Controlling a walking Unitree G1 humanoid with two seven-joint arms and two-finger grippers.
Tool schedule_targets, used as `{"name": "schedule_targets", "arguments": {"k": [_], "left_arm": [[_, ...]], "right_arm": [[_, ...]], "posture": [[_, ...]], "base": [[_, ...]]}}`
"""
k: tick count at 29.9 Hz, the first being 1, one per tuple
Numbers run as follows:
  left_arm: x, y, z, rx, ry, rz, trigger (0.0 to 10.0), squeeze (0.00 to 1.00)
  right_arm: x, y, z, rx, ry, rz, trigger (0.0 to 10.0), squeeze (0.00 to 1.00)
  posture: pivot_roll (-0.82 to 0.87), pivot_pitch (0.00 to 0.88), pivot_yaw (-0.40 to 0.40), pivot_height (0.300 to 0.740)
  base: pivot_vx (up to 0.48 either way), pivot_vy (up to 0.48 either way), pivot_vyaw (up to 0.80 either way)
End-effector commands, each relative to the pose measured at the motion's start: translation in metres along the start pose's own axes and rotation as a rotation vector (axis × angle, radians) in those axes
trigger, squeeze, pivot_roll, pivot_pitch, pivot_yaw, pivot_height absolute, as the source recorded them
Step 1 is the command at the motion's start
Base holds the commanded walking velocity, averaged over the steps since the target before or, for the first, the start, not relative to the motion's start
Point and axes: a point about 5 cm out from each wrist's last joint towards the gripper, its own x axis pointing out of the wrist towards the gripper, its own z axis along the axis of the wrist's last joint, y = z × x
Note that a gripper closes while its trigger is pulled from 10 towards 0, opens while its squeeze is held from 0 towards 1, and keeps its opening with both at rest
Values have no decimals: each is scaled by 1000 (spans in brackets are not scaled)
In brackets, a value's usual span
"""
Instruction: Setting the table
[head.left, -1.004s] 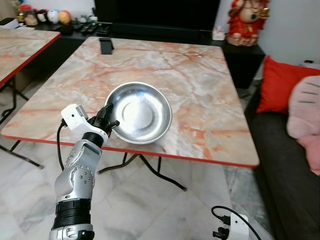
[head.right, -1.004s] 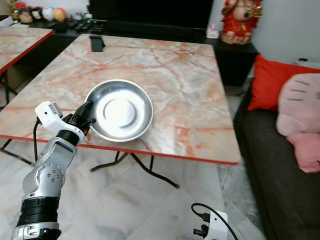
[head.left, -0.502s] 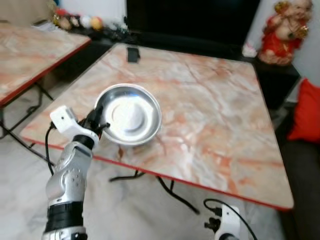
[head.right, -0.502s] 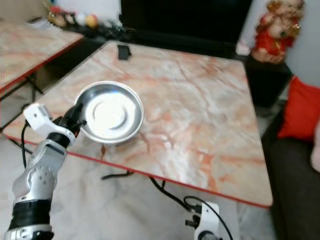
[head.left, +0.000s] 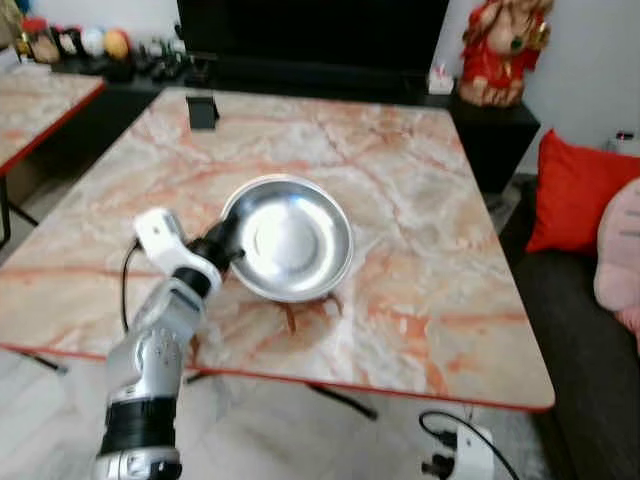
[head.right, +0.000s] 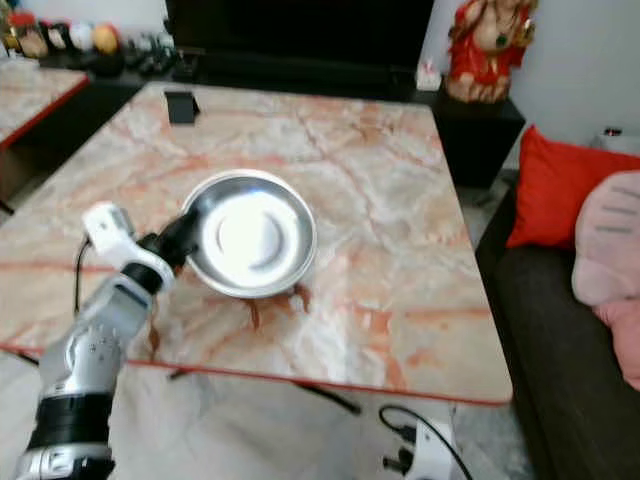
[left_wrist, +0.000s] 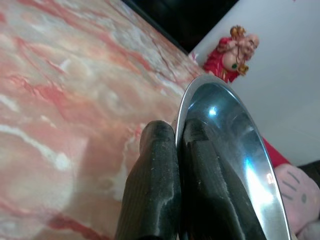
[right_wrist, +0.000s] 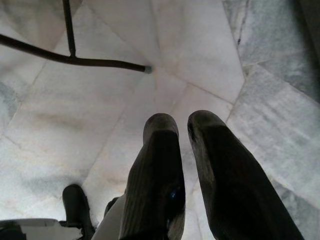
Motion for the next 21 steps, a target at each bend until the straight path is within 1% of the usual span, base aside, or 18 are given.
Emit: {"name": "schedule_targets", "arguments": {"k": [1,3,5,7,9,12,21], "left_arm": [[1,-2,0,2,27,-4,10000,0],[0,1,-2,-4,32,19,10000,0],[-3,7,-4,17,42,72,10000,0],[-5,9,-4,9,45,81,10000,0],[-9,13,-6,14,58,105,10000,0],[-20,19,-11,17,80,143,10000,0],[-31,30,-12,20,78,227,10000,0]], "right_arm": [[0,0,-1,-1,9,-1,10000,0],[0,0,-1,-1,10,0,10000,0],[0,1,-3,-3,15,3,10000,0],[-1,1,-4,-4,21,4,10000,0],[-1,2,-7,-3,28,3,10000,0],[-2,5,-10,-9,43,6,10000,0],[-2,8,-11,-11,50,11,10000,0]], "posture": [[52,0,-39,740],[51,0,-40,740],[51,0,-40,740],[50,0,-40,740],[50,0,-39,740],[56,0,-43,740],[53,0,-41,740]], "base": [[0,0,0],[0,0,0],[0,0,0],[0,0,0],[0,0,0],[0,0,0],[0,0,0]]}}
